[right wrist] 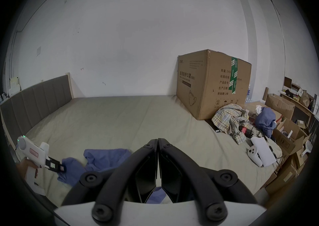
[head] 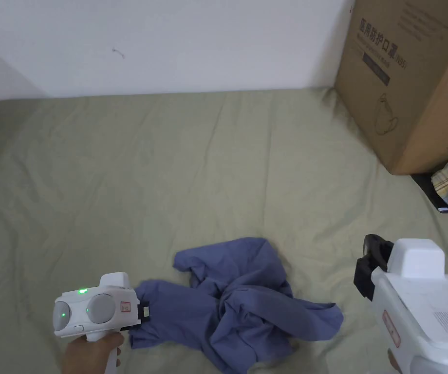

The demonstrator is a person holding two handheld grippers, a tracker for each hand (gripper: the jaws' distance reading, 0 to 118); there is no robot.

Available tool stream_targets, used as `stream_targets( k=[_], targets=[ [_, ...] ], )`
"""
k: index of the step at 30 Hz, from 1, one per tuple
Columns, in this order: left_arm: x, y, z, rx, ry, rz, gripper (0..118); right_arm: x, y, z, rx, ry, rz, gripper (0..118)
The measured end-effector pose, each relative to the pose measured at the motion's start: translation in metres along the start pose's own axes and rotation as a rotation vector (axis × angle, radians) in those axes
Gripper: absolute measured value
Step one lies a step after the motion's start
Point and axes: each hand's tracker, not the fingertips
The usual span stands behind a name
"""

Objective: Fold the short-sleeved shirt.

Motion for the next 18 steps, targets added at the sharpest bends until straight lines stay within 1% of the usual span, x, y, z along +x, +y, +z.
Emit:
stream_targets(
  k=[2,3,4,5,6,7,9,10,11,15,17,18],
  targets=[
    [0.004,0.000,0.009,0.049,-0.001,-0.047,6,0.002,-0.009,-0.012,-0.081,0.008,-0.019,6],
    [0.006,-0.001,0.016,0.059,-0.011,-0.049,6,0.003,-0.012,-0.018,-0.121,0.013,-0.023,20],
    [0.006,-0.002,0.025,0.083,-0.029,-0.047,6,0.006,-0.020,-0.027,-0.172,0.015,-0.036,38],
    [0.007,-0.002,0.034,0.109,-0.056,-0.035,6,0.007,-0.029,-0.037,-0.211,0.011,-0.048,51],
    [0.007,-0.002,0.041,0.124,-0.069,-0.028,6,0.008,-0.035,-0.046,-0.262,0.019,-0.056,58],
    [0.007,-0.003,0.049,0.138,-0.088,-0.024,6,0.009,-0.044,-0.057,-0.319,0.020,-0.065,58],
    [0.009,-0.004,0.060,0.153,-0.103,-0.032,6,0.010,-0.063,-0.079,-0.402,0.035,-0.074,94],
    [0.010,-0.005,0.064,0.165,-0.107,-0.034,6,0.010,-0.071,-0.088,-0.439,0.036,-0.062,97],
    [0.012,-0.005,0.067,0.171,-0.114,-0.037,6,0.009,-0.079,-0.097,-0.469,0.042,-0.044,97],
    [0.014,-0.007,0.067,0.182,-0.117,-0.047,6,0.010,-0.109,-0.124,-0.590,0.016,-0.058,96],
    [0.014,-0.008,0.066,0.181,-0.112,-0.050,6,0.001,-0.113,-0.122,-0.643,0.020,-0.063,88],
    [0.013,-0.008,0.066,0.180,-0.113,-0.049,6,-0.001,-0.117,-0.125,-0.669,0.023,-0.060,78]
  ],
)
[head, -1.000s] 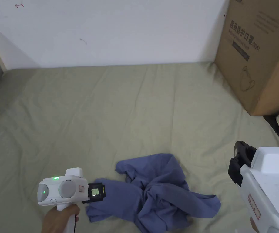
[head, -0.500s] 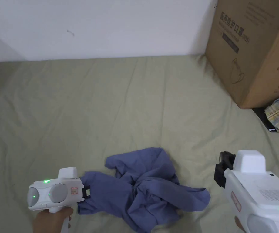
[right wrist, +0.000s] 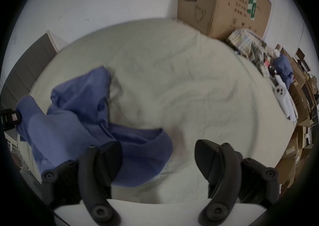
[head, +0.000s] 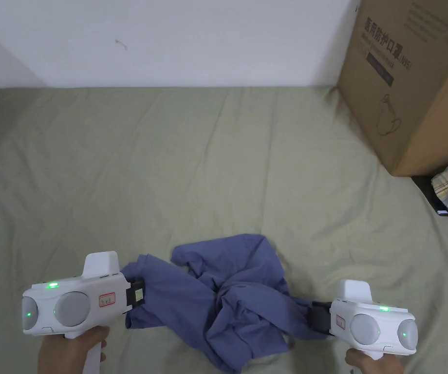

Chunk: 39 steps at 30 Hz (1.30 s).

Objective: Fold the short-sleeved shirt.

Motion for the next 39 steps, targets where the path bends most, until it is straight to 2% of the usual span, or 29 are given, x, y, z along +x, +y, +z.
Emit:
stream_targets(
  k=[4,5,6,10,16,19,25,35,39],
  targets=[
    [-0.001,-0.001,0.001,-0.007,0.000,0.007,6,-0.005,-0.007,-0.005,-0.011,0.066,0.021,31],
    [-0.003,-0.002,-0.001,-0.008,-0.001,0.008,6,-0.008,-0.007,0.000,0.000,0.061,0.042,13],
    [-0.003,-0.002,-0.001,-0.009,-0.001,0.009,6,-0.008,-0.006,0.000,0.001,0.065,0.073,7],
    [-0.001,-0.003,0.003,0.002,-0.009,0.014,6,-0.009,-0.002,0.020,0.041,0.055,0.127,7],
    [0.002,0.013,0.020,0.062,-0.048,0.016,6,0.014,0.038,0.085,0.225,0.115,0.084,7],
    [-0.003,0.035,0.032,0.111,-0.055,0.017,6,0.031,0.074,0.110,0.316,0.147,0.037,7],
    [-0.030,0.107,0.075,0.266,-0.007,0.041,6,0.047,0.157,0.165,0.475,0.143,0.029,7],
    [-0.075,0.258,0.161,0.450,0.049,0.129,6,0.031,0.288,0.226,0.676,0.082,0.053,7],
    [-0.084,0.313,0.185,0.502,0.058,0.155,6,0.029,0.341,0.233,0.736,0.084,0.030,7]
  ],
)
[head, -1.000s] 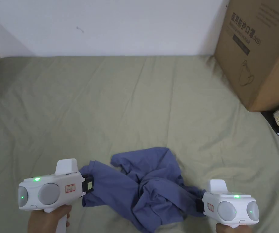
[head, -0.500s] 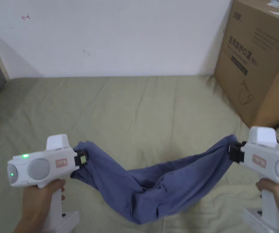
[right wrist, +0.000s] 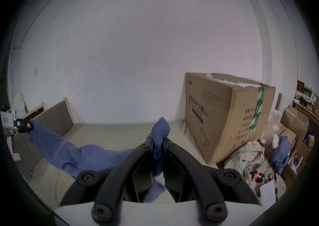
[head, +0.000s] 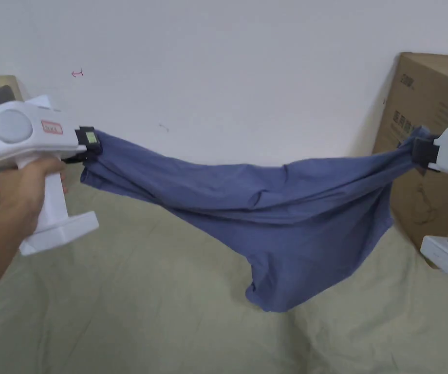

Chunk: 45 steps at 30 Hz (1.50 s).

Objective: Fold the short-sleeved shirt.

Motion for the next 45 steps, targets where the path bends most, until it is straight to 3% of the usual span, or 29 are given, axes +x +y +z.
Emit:
stream_targets(
  k=[8,15,22,28,37,42,45],
  targets=[
    [-0.020,0.067,-0.018,0.062,0.008,0.039,6,-0.003,0.055,-0.041,0.093,-0.008,0.011,7],
    [-0.050,0.051,-0.066,0.050,0.029,0.048,6,-0.012,0.027,-0.079,0.099,-0.010,0.016,7],
    [-0.088,-0.039,-0.118,-0.128,0.072,0.055,6,-0.013,-0.069,-0.114,-0.063,-0.003,0.007,7],
    [-0.121,-0.150,-0.123,-0.317,0.119,0.075,6,-0.010,-0.177,-0.104,-0.248,-0.004,-0.026,7],
    [-0.149,-0.294,-0.058,-0.528,0.208,0.136,6,0.009,-0.307,-0.005,-0.469,-0.053,-0.173,7],
    [-0.161,-0.330,-0.022,-0.562,0.223,0.179,6,0.024,-0.348,0.042,-0.522,-0.066,-0.226,7],
    [-0.159,-0.341,-0.003,-0.574,0.226,0.167,6,0.014,-0.355,0.081,-0.536,-0.082,-0.246,7]
  ],
)
